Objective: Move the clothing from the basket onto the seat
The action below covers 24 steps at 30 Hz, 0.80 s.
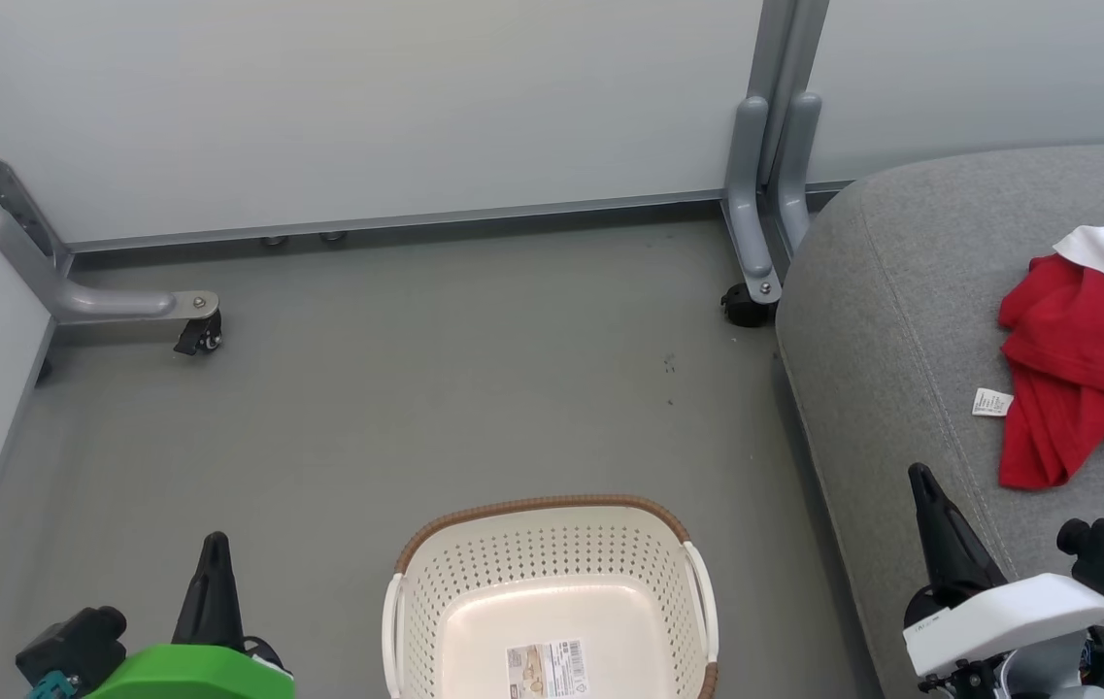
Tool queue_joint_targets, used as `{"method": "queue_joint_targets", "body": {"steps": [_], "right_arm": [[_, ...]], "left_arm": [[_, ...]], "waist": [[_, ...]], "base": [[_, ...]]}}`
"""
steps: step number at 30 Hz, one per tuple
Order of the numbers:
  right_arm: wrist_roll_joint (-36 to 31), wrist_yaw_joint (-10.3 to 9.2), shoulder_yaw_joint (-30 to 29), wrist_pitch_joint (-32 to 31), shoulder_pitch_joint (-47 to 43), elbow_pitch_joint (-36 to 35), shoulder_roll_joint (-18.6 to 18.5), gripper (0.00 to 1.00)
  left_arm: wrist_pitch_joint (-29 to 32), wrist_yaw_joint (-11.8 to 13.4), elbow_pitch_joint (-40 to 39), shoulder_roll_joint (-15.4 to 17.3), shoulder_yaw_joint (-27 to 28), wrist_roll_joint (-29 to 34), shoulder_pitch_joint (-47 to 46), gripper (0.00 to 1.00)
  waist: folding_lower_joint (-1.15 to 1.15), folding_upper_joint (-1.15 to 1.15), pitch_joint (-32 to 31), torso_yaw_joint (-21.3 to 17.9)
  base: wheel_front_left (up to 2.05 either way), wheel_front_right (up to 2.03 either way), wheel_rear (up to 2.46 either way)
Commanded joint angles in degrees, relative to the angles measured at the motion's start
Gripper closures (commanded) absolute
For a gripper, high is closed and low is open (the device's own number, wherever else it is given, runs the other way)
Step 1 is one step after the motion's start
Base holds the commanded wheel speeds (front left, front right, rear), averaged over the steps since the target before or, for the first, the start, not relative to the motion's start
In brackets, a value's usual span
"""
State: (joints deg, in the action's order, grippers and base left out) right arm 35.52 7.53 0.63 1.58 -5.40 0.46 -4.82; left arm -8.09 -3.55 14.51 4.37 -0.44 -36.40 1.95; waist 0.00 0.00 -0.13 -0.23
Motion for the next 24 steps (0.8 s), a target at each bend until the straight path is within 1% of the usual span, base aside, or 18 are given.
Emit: {"method": "queue_joint_targets", "body": {"steps": [1, 13, 24], "right_arm": [[2.3, -0.02, -0.3, -0.2, 1.6, -0.1, -0.6, 1.0], [12.7, -0.02, -0.8, -1.0, 3.4, 2.3, -0.7, 1.0], [20.8, -0.02, -1.3, -1.8, 4.9, 4.2, -0.6, 1.0]], "left_arm": [[0.5, -0.4, -1.0, 0.0, 0.4, -2.3, -1.9, 1.0], [3.0, -1.0, -0.9, -0.3, 1.6, -11.9, -3.1, 1.0], [5.0, -1.5, -0.9, -0.5, 2.6, -19.5, -4.1, 1.0]], "waist": [[0.0, 0.0, 0.0, 0.0], [0.0, 0.0, 0.0, 0.0], [0.0, 0.0, 0.1, 0.1]], "base": [[0.0, 0.0, 0.0], [0.0, 0.0, 0.0], [0.0, 0.0, 0.0]]}}
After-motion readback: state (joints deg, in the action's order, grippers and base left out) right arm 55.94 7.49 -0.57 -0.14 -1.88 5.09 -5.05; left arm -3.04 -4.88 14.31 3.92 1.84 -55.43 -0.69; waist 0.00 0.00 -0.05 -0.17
